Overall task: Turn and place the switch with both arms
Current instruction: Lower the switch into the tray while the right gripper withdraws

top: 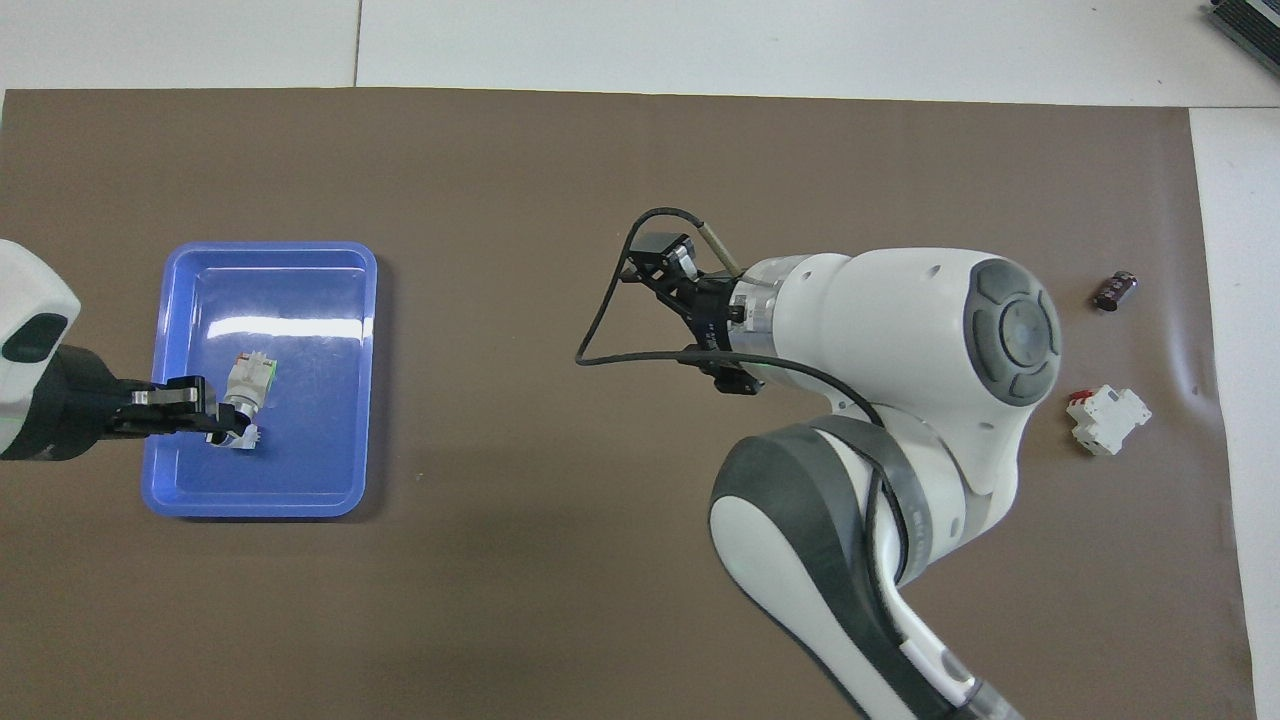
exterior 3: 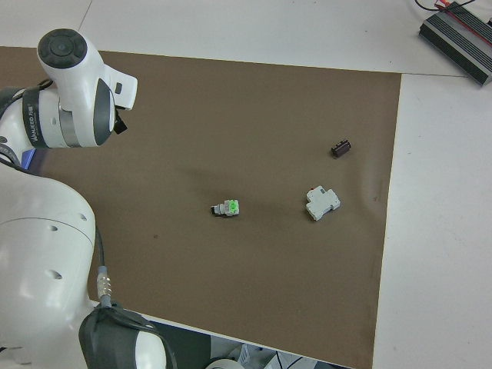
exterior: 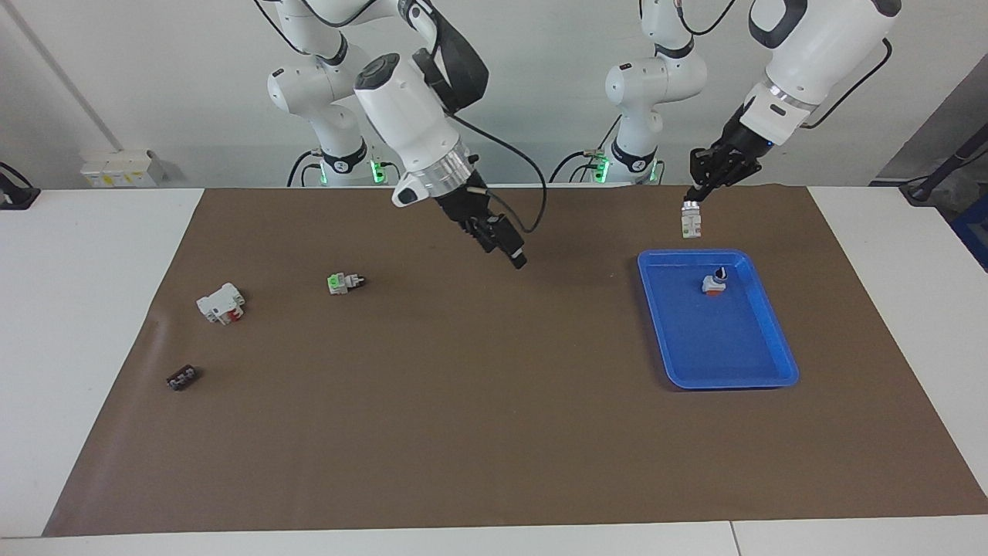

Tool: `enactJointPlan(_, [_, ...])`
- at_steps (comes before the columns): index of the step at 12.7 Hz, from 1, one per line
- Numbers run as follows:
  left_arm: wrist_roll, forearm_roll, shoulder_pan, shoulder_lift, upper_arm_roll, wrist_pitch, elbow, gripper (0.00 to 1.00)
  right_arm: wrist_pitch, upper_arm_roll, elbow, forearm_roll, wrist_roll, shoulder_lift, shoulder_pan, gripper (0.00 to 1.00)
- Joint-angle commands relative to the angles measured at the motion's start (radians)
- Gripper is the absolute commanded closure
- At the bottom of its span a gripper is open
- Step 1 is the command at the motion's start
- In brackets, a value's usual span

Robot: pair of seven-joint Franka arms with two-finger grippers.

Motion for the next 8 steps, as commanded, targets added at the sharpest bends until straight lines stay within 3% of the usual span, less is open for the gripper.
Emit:
enactJointPlan(1, [0.057,0.114,0.014,0.076,-0.008,0.096,-0.031,1.0,-0.072,0.012,-0.025,-0.125,-0.222,-0.027,-0.101,0.0])
enactJointPlan(4, [0.057,0.145,0.002,0.171,-0.008,0.279,-0.074,1.0,-0.132,0.011,0.0,-0.29,-0.47,-0.027,-0.199,0.0])
enactJointPlan(6, [0.058,0.162,-0.001,0.207,-0.008,0.339,-0.067,0.98,-0.256,0.011,0.084,-0.319,-0.561,-0.027,-0.251,0.0])
enactJointPlan(7, [0.058,0.163,-0.004,0.218,-0.009,0.334,-0.044,0.65,-0.325,0.006,0.124,-0.324,-0.6,-0.028,-0.273,0.0])
enactJointPlan(8, [0.058,0.163,-0.024,0.23,-0.012,0.325,-0.01,0.62,-0.388,0.005,0.153,-0.324,-0.644,-0.045,-0.299,0.0])
